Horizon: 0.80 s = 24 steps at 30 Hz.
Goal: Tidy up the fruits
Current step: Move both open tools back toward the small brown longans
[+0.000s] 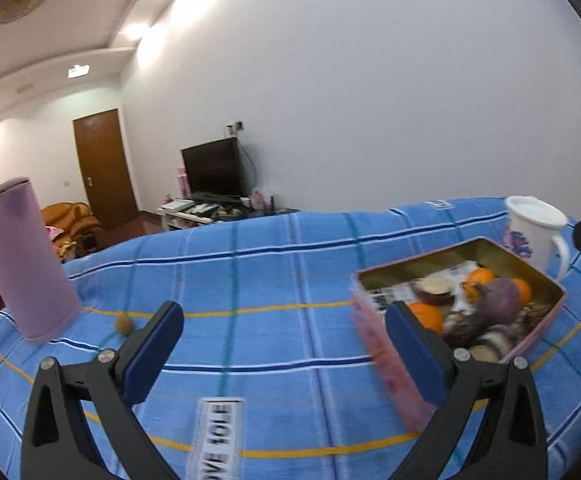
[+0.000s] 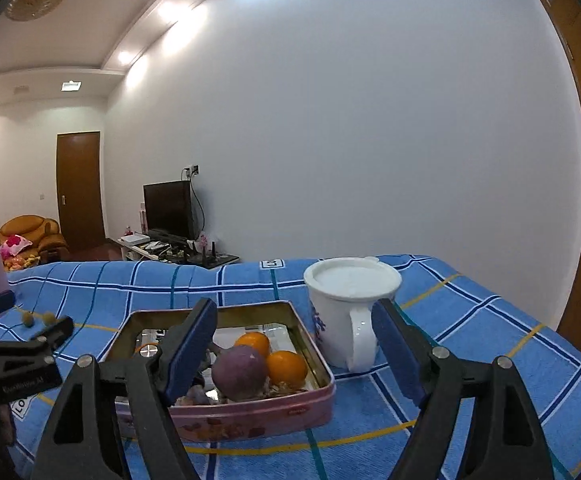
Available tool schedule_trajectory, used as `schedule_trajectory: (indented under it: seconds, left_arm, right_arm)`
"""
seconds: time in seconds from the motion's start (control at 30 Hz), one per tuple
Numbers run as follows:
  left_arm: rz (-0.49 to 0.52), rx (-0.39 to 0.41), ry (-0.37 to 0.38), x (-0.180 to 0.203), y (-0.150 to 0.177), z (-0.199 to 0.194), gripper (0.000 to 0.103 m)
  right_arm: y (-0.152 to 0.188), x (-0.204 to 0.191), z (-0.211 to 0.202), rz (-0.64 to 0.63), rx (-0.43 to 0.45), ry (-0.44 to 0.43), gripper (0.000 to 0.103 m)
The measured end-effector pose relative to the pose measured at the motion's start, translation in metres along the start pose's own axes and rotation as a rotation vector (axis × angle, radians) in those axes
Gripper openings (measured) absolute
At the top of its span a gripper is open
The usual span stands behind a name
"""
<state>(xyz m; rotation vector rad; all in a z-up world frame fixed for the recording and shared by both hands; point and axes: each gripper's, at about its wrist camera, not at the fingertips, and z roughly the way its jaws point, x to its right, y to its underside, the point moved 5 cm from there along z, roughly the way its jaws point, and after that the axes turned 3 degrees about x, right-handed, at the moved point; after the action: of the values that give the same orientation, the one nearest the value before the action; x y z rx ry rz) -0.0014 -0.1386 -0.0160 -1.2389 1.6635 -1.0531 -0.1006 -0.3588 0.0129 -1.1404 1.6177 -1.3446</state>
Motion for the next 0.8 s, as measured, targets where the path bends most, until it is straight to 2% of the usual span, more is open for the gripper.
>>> schedule_trajectory:
  seconds: [0.27, 0.8]
  left_arm:
    - [-0.014, 0.007, -0.039, -0.027, 0.002, 0.005, 0.103]
    - [-0.011, -0.004, -0.121, -0.088, 0.008, 0.009, 0.103]
  right_arm:
    - [0.003, -0.020, 0.017, 0.096, -0.059, 0.021, 0.081]
    - [0.004, -0.122, 0.035, 0.094, -0.077, -0.078, 0.081]
